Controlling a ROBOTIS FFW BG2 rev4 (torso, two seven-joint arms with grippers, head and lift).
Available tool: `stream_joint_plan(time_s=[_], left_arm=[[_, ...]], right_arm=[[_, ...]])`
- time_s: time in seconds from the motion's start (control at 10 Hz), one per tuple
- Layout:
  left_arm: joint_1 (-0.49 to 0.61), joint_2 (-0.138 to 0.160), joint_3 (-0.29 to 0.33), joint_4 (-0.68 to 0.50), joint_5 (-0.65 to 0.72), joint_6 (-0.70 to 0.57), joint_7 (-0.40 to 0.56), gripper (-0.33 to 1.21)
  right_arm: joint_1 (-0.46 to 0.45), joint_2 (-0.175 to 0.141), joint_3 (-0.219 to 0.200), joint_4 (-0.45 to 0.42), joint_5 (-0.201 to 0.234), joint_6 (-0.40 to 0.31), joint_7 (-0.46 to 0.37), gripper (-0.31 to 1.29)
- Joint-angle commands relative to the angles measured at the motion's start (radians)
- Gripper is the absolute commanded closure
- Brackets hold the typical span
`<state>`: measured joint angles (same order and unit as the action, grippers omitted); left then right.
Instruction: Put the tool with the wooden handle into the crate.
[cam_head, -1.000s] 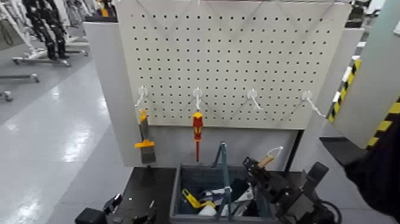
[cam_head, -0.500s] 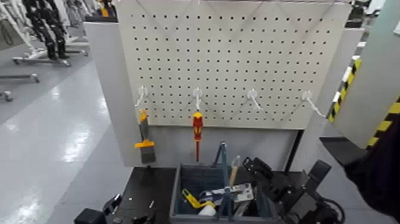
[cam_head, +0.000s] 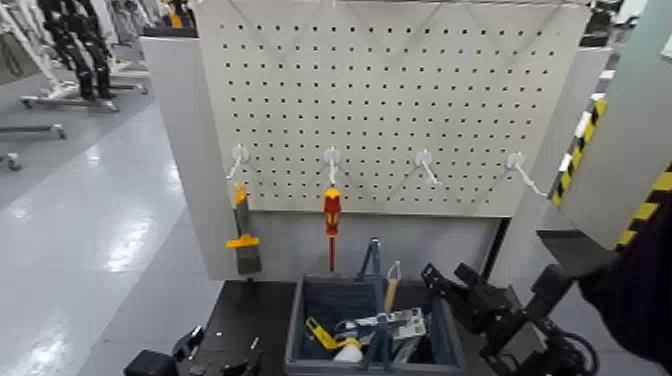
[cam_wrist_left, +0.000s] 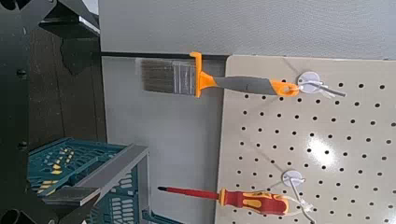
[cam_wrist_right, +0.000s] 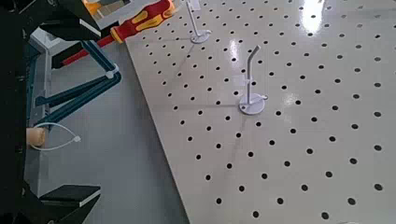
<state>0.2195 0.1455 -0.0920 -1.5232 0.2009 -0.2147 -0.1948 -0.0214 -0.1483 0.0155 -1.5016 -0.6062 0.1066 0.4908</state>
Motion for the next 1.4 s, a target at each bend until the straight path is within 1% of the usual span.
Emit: stream_joint_plan(time_s=[0.1,0.3,0.4,0.5,0.7,0.8,1.0,1.1,1.2,1.4], left_arm=[[-0.002,0.0,0.0,0.0,0.0,0.002,0.0,0.11],[-0.002,0.0,0.0,0.0,0.0,0.005,0.0,0.11],[-0.002,0.002,0.0,0.0,0.0,0.005,0.0,0.11],[-0.002,0.002,0.0,0.0,0.0,0.006,0.0,0.11],[-0.002,0.003,0.0,0.0,0.0,0.006,-0.002,0.11],[-0.003,0.003,0.0,-0.002,-0.002,0.005,0.0,0.11],[-0.002,0.002,0.002,-0.002,-0.005,0.002,0.005,0.11],[0.0,0.002,0.003,-0.003,-0.006,0.002,0.006,0.11],[0.001,0.002,0.003,-0.005,-0.008,-0.002,0.011,0.11],[0.011,0.002,-0.002,-0.006,-0.011,-0.037,0.035,0.11]], right_arm=[[0.066,0.016,-0.025,-0.106,0.126,-0.045,-0.092,0.11],[0.127,0.027,-0.028,-0.177,0.221,-0.074,-0.199,0.11],[0.156,0.03,-0.031,-0.206,0.279,-0.076,-0.245,0.11],[0.181,0.035,-0.032,-0.229,0.327,-0.079,-0.279,0.11],[0.216,0.049,-0.031,-0.243,0.398,-0.113,-0.324,0.11],[0.241,0.059,-0.026,-0.243,0.422,-0.137,-0.357,0.11],[0.285,0.081,-0.022,-0.233,0.445,-0.188,-0.39,0.11],[0.304,0.088,-0.011,-0.226,0.448,-0.22,-0.413,0.11],[0.325,0.099,-0.006,-0.221,0.47,-0.246,-0.434,0.12],[0.353,0.116,-0.003,-0.209,0.48,-0.283,-0.454,0.12]])
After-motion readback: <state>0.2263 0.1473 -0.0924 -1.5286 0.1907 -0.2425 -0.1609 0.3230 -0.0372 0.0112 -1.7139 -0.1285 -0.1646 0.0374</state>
